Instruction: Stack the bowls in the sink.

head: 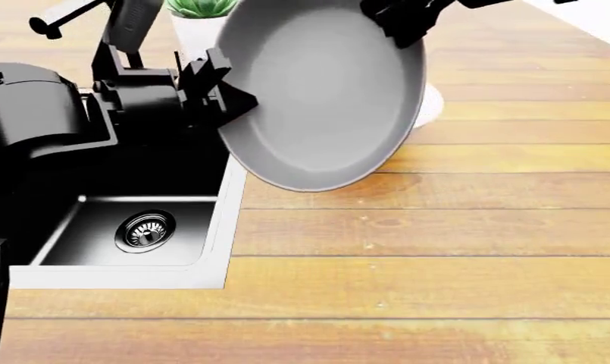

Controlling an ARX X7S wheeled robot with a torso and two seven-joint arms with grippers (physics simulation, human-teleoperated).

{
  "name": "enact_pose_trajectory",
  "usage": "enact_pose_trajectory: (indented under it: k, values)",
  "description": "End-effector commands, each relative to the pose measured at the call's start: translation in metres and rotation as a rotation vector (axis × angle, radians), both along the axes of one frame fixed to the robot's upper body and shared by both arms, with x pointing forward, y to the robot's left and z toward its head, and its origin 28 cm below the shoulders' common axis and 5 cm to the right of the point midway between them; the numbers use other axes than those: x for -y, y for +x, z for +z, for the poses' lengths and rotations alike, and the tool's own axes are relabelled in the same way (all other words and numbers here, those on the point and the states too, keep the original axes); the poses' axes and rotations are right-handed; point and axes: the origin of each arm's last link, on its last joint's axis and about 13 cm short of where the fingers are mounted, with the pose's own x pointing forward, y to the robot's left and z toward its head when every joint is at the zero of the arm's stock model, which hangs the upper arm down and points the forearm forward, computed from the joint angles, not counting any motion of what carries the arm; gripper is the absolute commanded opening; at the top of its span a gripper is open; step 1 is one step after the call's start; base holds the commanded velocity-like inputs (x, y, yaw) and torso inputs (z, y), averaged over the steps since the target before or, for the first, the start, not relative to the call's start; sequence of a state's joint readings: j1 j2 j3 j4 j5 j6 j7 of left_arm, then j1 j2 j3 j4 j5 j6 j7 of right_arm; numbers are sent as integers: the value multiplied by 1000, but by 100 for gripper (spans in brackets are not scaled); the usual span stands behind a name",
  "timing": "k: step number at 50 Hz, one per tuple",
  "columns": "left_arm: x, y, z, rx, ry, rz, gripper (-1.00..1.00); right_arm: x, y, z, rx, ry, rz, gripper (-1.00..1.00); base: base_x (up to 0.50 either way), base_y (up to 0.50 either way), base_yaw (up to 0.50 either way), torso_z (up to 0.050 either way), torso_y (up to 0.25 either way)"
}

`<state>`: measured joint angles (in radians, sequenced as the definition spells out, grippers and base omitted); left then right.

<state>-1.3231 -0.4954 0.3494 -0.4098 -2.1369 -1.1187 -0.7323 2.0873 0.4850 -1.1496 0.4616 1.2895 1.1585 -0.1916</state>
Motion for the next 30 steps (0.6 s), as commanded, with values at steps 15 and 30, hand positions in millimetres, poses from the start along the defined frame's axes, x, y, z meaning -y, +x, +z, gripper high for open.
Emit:
enact_pose_trajectory:
  k: [15,30]
  values:
    - [-6,5,8,56,28,111,-100,-3,-13,-2,-26,25,61,100,0,0,0,0,0]
    - [-11,2,8,61,118,229,-100,-10,-14,-2,-6,75,100,100,0,0,0,0,1]
